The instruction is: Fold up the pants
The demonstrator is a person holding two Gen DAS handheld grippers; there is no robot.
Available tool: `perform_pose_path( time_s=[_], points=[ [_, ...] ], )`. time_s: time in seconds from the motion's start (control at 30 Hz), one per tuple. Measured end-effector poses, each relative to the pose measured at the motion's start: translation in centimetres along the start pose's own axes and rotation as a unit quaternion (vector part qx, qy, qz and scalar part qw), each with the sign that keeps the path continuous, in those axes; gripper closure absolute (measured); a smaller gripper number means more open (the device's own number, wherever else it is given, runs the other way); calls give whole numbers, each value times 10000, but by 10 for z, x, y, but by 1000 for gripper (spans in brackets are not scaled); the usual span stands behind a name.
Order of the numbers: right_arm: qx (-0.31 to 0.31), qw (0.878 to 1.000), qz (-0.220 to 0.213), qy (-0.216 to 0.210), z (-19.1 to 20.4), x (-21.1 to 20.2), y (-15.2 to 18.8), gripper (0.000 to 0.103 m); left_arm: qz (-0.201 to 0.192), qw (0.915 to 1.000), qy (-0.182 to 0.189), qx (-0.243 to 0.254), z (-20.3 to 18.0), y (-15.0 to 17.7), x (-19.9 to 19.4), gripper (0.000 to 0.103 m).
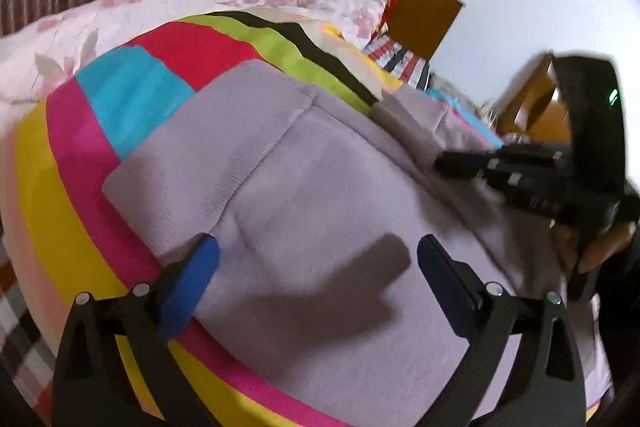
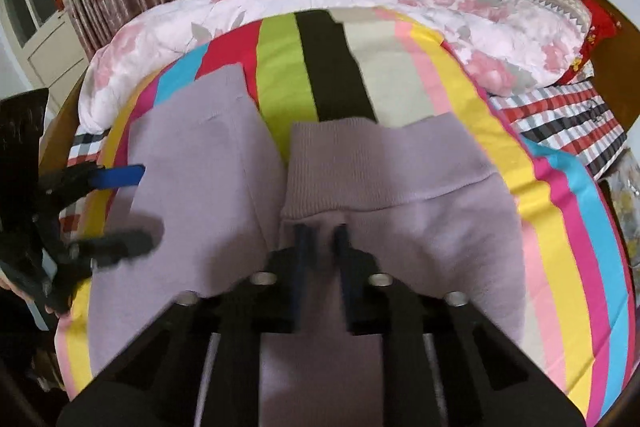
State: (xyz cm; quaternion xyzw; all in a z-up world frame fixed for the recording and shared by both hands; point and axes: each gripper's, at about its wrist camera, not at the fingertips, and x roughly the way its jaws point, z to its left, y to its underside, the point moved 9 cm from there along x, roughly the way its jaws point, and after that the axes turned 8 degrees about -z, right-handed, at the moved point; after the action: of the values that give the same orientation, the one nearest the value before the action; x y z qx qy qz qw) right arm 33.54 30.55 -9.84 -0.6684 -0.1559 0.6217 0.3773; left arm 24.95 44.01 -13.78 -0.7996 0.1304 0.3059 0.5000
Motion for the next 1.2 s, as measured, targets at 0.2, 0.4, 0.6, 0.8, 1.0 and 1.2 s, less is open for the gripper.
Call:
perform_pose_path(
  time_s=[0.2, 0.4, 0.6, 0.8, 1.0, 1.2],
  points=[
    [424, 9914, -955, -789, 25, -60, -45, 97, -289, 9955, 560, -713, 4, -9, -22, 3],
    [50, 9850, -995, -1407, 93, -57, -71, 96, -1122, 9365, 2223, -2470, 30, -36, -85, 2],
    [230, 9842, 193, -1747, 123, 17, -18, 76, -520, 9527, 1478, -2602, 58, -3, -61, 3],
    [1027, 9766, -546, -1807, 60, -26, -34, 33, -685, 9555, 1713, -2303, 43, -11, -67, 10],
    [866, 9869, -584, -1231, 19, -20, -46, 44, -488, 9685, 1533, -1901, 21, -18, -30, 19],
    [651, 9857, 405, -1503, 19, 22, -21, 55, -371, 9730, 1259, -1898, 22, -14, -12, 28]
  ],
)
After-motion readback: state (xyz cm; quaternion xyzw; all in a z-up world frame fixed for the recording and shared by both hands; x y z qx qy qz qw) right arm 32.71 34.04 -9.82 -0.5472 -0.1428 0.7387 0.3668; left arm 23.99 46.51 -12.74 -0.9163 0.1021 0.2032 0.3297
